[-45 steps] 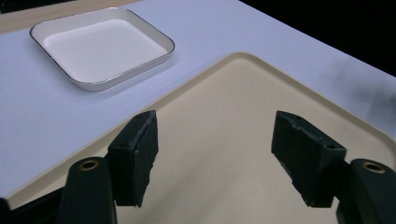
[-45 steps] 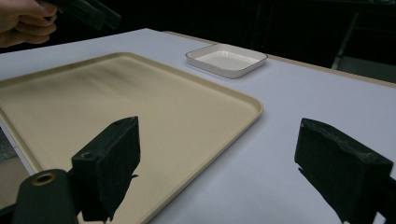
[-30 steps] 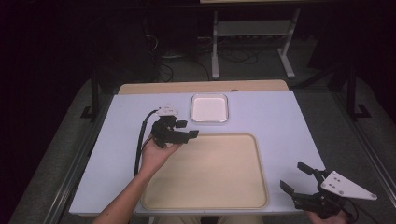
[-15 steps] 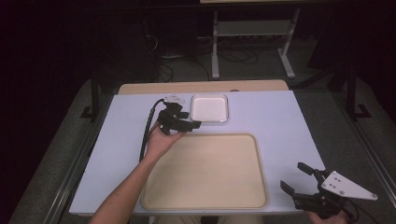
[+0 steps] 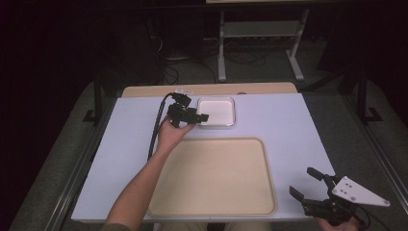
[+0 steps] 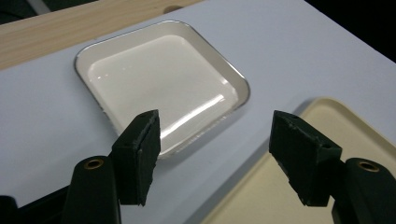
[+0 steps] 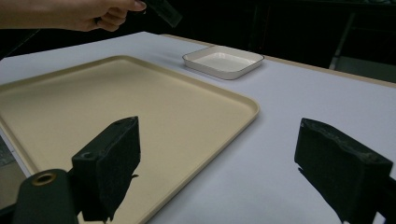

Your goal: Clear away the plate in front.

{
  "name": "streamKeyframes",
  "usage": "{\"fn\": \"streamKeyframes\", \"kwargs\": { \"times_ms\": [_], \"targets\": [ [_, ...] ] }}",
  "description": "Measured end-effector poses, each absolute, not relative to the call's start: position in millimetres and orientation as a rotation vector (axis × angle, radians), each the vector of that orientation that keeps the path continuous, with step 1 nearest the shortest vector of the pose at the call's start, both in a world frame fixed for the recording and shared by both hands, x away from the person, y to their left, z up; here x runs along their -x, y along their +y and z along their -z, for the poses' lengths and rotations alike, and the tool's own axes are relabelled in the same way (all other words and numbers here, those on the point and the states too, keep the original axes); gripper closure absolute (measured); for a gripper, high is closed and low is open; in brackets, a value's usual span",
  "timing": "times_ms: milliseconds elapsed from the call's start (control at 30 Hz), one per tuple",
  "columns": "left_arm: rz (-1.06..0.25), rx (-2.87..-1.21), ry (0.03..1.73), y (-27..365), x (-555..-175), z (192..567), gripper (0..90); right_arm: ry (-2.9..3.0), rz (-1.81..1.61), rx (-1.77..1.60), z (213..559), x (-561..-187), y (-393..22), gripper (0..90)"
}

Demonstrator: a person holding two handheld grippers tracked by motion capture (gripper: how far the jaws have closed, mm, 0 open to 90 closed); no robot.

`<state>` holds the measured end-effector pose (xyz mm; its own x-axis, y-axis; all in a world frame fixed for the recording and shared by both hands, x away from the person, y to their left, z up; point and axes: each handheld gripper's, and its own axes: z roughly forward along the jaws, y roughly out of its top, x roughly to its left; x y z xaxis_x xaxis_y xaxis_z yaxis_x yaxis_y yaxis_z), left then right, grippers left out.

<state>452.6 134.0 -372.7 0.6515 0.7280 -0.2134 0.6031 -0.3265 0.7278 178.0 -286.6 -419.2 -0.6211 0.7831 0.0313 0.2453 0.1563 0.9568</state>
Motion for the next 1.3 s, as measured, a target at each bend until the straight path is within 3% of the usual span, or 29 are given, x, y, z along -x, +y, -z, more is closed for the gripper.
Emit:
{"fn": "streamKeyframes", "kwargs": {
  "times_ms": [267, 767, 1000, 1167, 1300],
  "targets": [
    [-0.187, -2.023, 1.151, 138, -479, 382, 32.8, 1.963, -1.472, -0.977, 420, -180, -286, 13.3],
    [-0.224, -2.162, 1.324, 120, -520, 402, 32.2, 1.967, -1.478, -0.979, 420, -180, -288, 13.4],
    [-0.188, -2.1, 1.412, 126, -533, 414, 30.2, 1.97, -1.485, -0.975, 420, -180, -287, 13.4],
    [-0.138, -2.088, 1.455, 126, -535, 421, 37.0, 1.963, -1.489, -0.976, 420, -180, -288, 13.4],
    [-0.107, -2.106, 1.486, 124, -535, 425, 50.1, 1.966, -1.488, -0.976, 420, -179, -288, 13.5]
  ]
}}
